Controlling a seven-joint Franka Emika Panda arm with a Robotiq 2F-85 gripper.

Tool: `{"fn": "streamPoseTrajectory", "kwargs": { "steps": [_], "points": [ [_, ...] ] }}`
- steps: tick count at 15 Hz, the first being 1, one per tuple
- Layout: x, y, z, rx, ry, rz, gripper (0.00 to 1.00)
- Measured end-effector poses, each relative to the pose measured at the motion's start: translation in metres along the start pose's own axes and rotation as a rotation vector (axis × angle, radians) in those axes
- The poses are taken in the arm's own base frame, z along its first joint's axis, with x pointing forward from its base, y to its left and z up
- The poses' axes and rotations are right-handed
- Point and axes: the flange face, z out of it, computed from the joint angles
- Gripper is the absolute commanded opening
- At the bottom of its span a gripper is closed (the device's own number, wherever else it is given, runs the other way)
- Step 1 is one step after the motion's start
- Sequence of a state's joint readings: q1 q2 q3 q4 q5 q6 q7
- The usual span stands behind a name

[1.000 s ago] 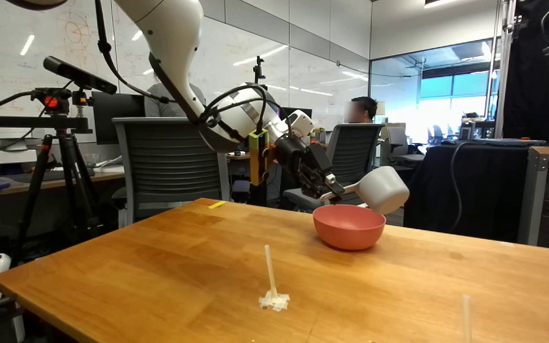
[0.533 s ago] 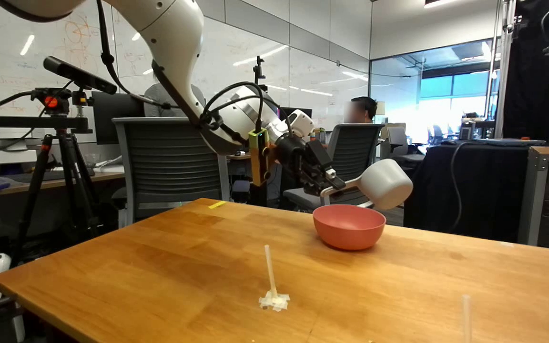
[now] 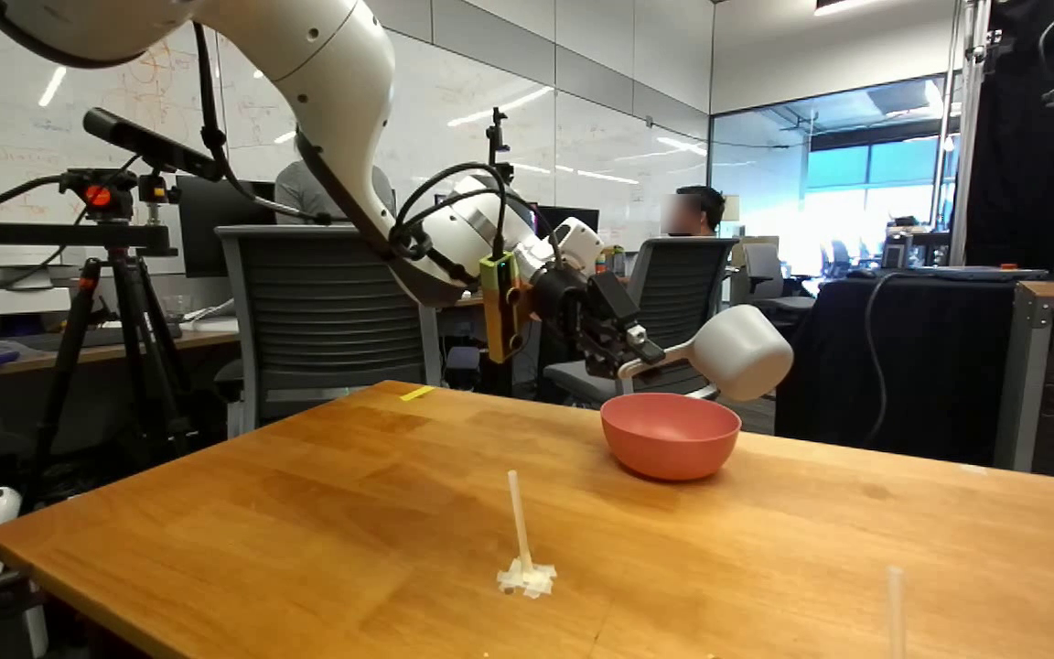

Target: Pour the things in the grey cup into the bowl

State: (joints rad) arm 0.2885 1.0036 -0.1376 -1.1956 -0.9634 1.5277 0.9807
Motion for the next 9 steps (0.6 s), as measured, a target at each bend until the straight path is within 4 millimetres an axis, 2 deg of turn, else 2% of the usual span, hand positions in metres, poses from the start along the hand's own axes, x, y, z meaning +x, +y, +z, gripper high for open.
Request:
{"fn": "streamPoseTrajectory", "kwargs": {
  "steps": [4,9],
  "points": [
    [0.001,-0.012,-0.010,0.064,0.011,-0.040,0.06],
    [0.005,-0.022,-0.012,0.076,0.017,-0.094,0.06]
  ]
}}
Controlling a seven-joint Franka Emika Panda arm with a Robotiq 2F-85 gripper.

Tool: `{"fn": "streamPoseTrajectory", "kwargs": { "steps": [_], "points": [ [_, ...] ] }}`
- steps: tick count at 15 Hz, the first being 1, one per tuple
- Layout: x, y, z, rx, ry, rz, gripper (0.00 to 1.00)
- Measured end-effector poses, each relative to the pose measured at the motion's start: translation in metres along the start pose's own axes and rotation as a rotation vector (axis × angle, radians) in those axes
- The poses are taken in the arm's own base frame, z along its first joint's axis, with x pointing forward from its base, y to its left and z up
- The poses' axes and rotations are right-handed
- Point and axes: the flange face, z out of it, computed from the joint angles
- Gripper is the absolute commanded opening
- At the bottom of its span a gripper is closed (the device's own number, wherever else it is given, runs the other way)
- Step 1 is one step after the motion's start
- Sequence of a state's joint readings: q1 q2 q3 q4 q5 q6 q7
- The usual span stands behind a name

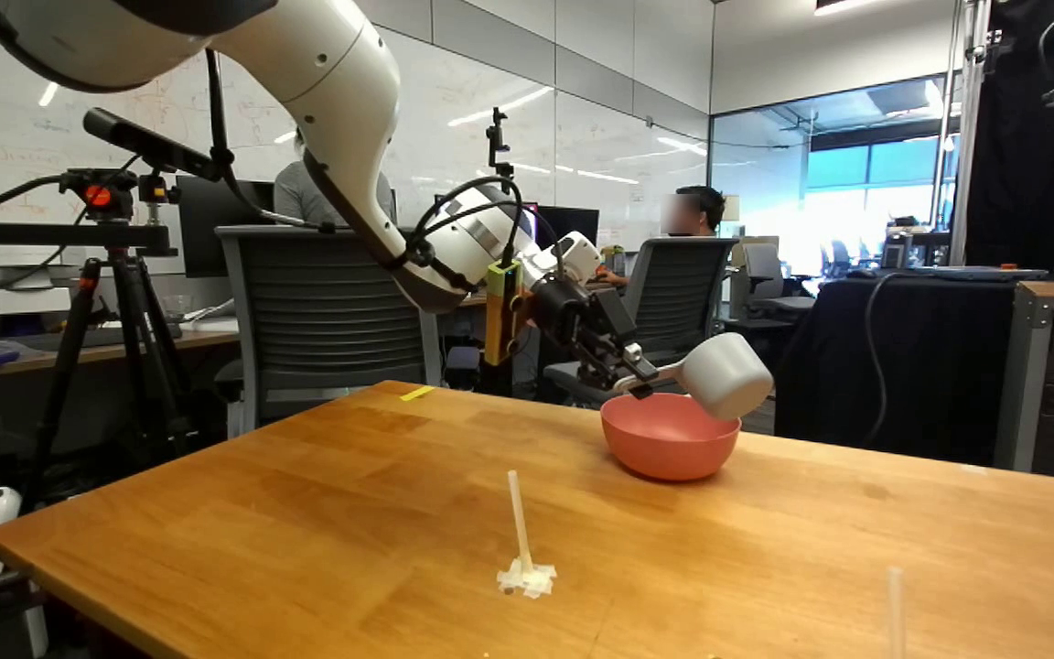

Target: Pour the things in the grey cup into the bowl

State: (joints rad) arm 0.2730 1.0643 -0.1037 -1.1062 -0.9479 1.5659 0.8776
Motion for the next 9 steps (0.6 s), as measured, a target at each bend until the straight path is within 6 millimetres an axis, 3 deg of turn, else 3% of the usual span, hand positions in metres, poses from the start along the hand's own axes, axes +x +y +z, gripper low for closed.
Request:
{"fn": "streamPoseTrajectory", "kwargs": {
  "steps": [9],
  "points": [
    [0.0045,-0.0086,0.0060,-0.071,-0.046,-0.042,0.06]
  ]
}}
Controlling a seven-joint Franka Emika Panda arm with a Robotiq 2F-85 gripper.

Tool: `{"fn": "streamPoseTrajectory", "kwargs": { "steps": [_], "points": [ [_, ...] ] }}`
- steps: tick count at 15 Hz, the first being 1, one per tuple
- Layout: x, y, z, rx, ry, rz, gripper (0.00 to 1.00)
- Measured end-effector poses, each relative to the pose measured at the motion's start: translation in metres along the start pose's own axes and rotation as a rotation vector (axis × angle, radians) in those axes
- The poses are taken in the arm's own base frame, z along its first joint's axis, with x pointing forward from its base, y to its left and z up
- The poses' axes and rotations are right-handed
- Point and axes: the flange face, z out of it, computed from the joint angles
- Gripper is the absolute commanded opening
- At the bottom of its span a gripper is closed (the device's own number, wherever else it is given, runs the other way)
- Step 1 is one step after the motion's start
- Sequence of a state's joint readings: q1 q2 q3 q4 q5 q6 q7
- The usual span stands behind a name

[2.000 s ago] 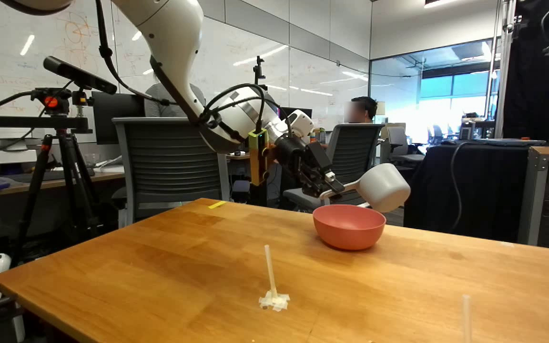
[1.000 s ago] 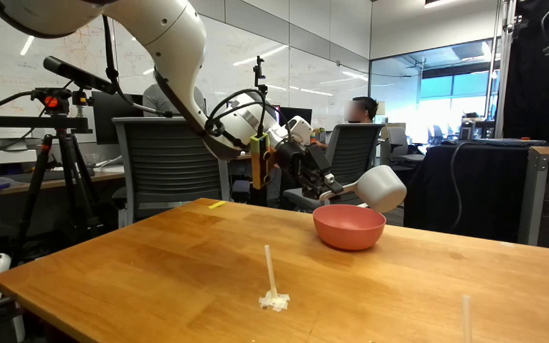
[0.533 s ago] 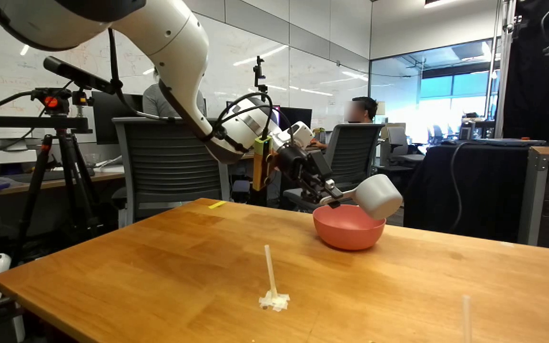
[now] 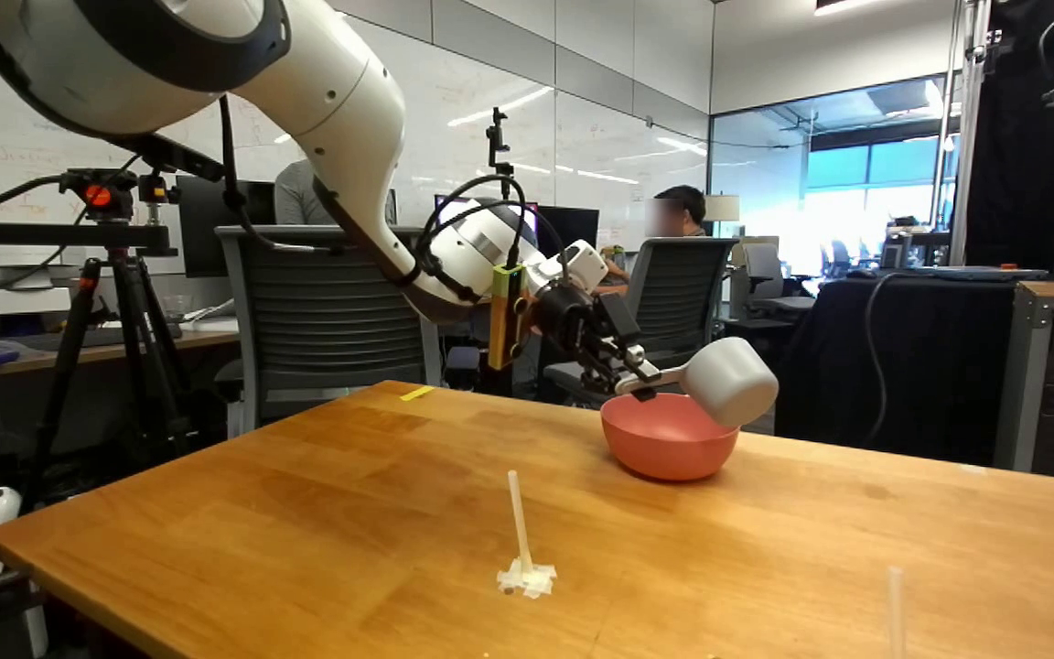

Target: Pour the things in the grey cup into the bowl

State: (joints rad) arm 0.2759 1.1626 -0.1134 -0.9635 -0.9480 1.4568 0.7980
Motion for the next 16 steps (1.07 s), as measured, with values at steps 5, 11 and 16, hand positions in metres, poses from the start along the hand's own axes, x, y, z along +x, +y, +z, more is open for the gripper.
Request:
{"fn": "streamPoseTrajectory", "kwargs": {
  "steps": [5,11,16],
  "points": [
    [0.003,-0.004,0.004,-0.056,-0.008,0.018,0.06],
    [0.005,-0.012,0.004,-0.105,0.020,0.043,0.06],
    [0.005,-0.017,0.004,-0.139,0.034,0.056,0.06]
  ]
}}
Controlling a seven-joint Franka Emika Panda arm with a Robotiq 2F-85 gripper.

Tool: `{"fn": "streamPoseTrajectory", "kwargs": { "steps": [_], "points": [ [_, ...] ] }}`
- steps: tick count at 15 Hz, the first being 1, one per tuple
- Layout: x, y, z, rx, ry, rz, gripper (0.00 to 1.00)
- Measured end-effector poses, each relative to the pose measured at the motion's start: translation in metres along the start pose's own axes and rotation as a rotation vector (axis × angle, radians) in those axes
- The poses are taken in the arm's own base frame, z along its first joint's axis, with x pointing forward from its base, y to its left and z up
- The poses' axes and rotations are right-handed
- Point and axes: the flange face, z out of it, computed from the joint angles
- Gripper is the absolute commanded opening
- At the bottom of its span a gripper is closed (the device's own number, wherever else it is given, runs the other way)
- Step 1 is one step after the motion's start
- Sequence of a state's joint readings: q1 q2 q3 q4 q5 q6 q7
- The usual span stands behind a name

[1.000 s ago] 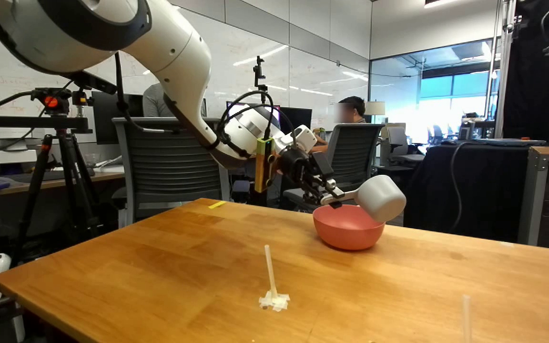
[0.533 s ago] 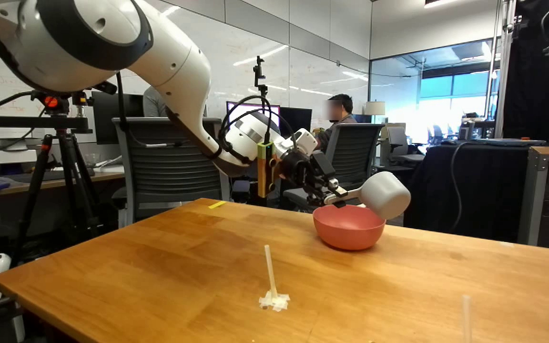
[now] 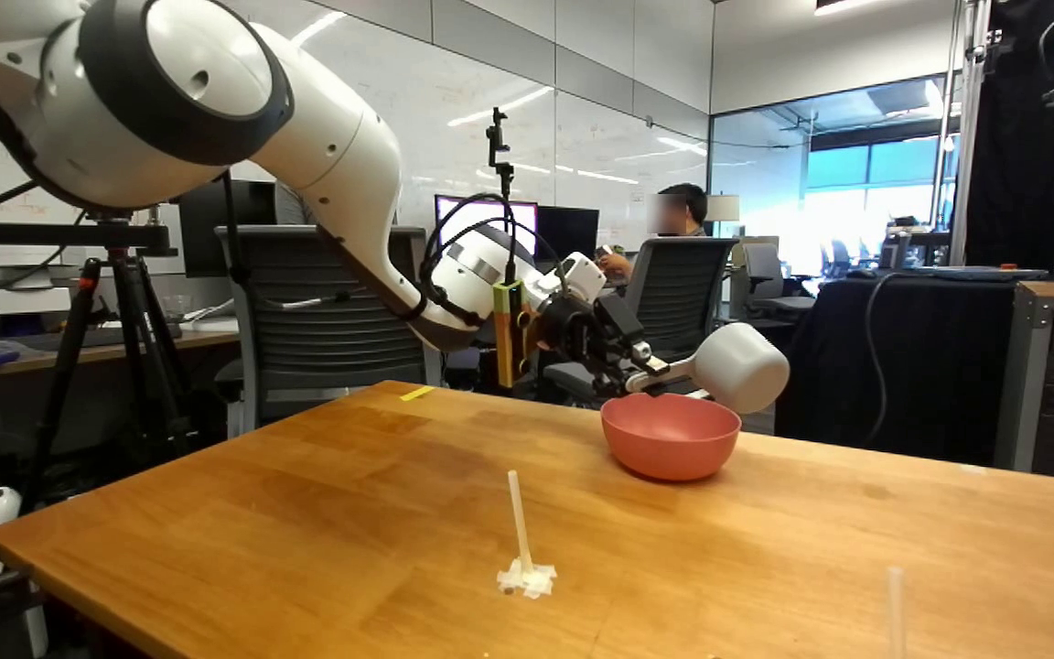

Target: Pour the things in the grey cup into the bowl

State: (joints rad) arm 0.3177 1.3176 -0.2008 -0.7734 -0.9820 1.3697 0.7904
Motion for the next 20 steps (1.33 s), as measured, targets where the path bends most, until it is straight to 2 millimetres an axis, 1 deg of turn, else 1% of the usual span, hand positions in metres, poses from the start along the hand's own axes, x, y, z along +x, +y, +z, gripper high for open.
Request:
{"fn": "streamPoseTrajectory", "kwargs": {
  "steps": [7,20],
  "points": [
    [0.0040,0.0066,0.0020,-0.105,0.038,0.036,0.06],
    [-0.0007,0.0041,0.0063,-0.190,0.042,0.049,0.07]
  ]
}}
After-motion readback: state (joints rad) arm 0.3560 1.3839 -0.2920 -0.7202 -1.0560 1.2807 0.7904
